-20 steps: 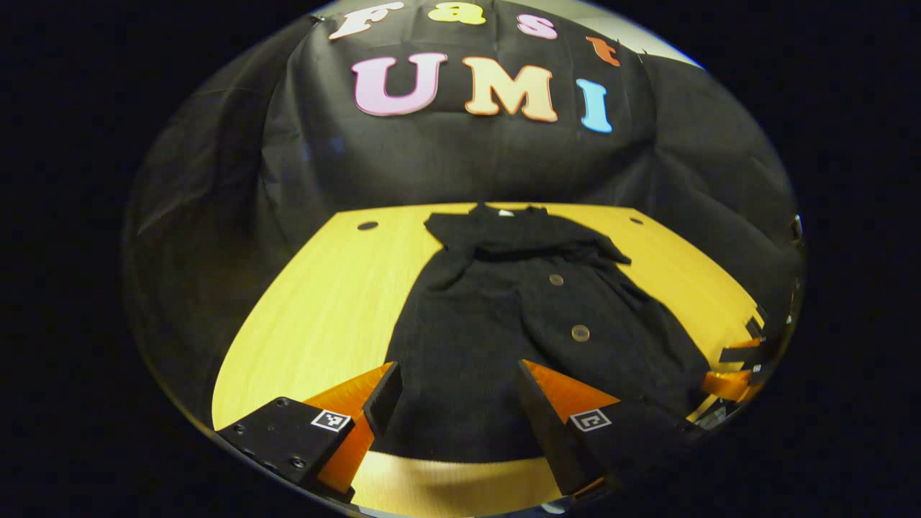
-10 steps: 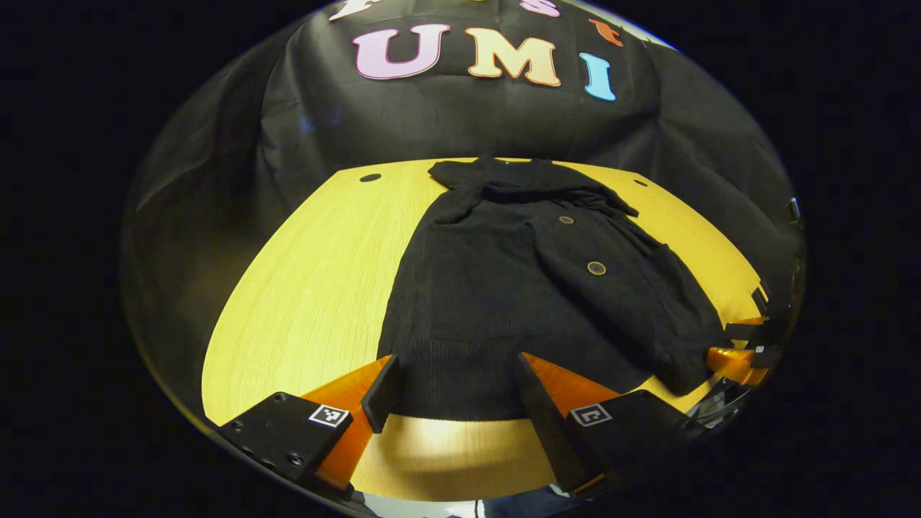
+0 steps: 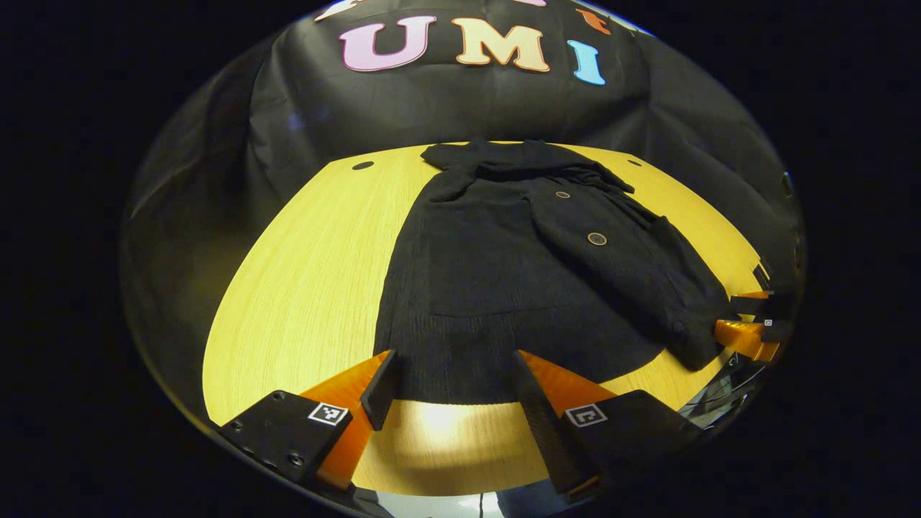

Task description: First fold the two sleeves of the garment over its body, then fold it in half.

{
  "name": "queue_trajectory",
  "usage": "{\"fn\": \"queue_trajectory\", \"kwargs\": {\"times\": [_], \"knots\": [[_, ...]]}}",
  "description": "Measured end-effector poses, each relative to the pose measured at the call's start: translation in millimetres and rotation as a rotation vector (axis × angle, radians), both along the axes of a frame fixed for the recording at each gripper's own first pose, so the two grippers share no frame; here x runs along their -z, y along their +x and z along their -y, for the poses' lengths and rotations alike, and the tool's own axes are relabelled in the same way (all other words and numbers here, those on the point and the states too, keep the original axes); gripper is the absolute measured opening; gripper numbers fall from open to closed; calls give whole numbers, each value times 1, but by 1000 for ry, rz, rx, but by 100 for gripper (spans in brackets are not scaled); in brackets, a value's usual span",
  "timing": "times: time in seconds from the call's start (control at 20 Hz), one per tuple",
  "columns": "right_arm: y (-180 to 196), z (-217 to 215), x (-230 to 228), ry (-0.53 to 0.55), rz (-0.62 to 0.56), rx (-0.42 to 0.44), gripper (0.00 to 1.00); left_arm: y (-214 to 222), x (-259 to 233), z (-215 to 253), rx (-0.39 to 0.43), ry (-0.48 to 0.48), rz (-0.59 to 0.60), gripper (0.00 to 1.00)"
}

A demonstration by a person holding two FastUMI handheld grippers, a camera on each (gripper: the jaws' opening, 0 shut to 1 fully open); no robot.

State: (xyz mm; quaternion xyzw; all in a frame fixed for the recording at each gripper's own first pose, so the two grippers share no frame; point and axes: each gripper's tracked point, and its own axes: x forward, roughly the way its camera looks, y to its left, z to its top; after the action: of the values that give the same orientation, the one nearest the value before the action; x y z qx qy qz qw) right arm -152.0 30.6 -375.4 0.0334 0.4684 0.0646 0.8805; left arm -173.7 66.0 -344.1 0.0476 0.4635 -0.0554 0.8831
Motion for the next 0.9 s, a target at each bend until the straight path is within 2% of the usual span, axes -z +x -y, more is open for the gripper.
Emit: {"fn": "queue_trajectory", "kwargs": {"times": [0.05,0.1,0.15,0.2,0.25,0.3,0.35,0.4,0.45,0.5,0.55,0.65,0.8,0.9], "knots": [[0,-2,0,1,-4,-7,94,-1,0,-1,-6,-4,0,91],[0,-2,-1,-4,-13,-17,87,-1,1,0,-6,-6,1,91],[0,-4,-1,1,-18,-28,87,-1,2,2,-3,-11,-2,88],[1,-7,-1,12,-23,-35,86,-1,2,3,-3,-15,-1,80],[0,-6,-1,17,-27,-28,75,-1,2,3,-4,-18,-4,70],[0,-5,-1,22,-36,-31,63,-1,3,4,-9,-26,-3,65],[0,-7,-1,35,-48,-32,60,0,3,3,-22,-32,-7,48],[2,-7,-1,54,-60,-17,47,0,4,2,-38,-40,-12,41],[0,-6,-2,76,-76,3,34,0,4,1,-52,-48,-19,30],[-1,-7,-1,98,-92,19,17,-2,3,0,-66,-59,-27,25],[0,-8,-1,110,-103,24,15,-1,4,0,-72,-66,-30,14],[1,-9,-3,109,-114,22,4,-3,3,1,-68,-62,-38,5],[1,-9,-5,75,-115,17,3,-2,6,1,-38,-26,-36,2],[1,-8,-5,54,-113,11,3,-1,6,0,-45,-19,-35,0]]}}
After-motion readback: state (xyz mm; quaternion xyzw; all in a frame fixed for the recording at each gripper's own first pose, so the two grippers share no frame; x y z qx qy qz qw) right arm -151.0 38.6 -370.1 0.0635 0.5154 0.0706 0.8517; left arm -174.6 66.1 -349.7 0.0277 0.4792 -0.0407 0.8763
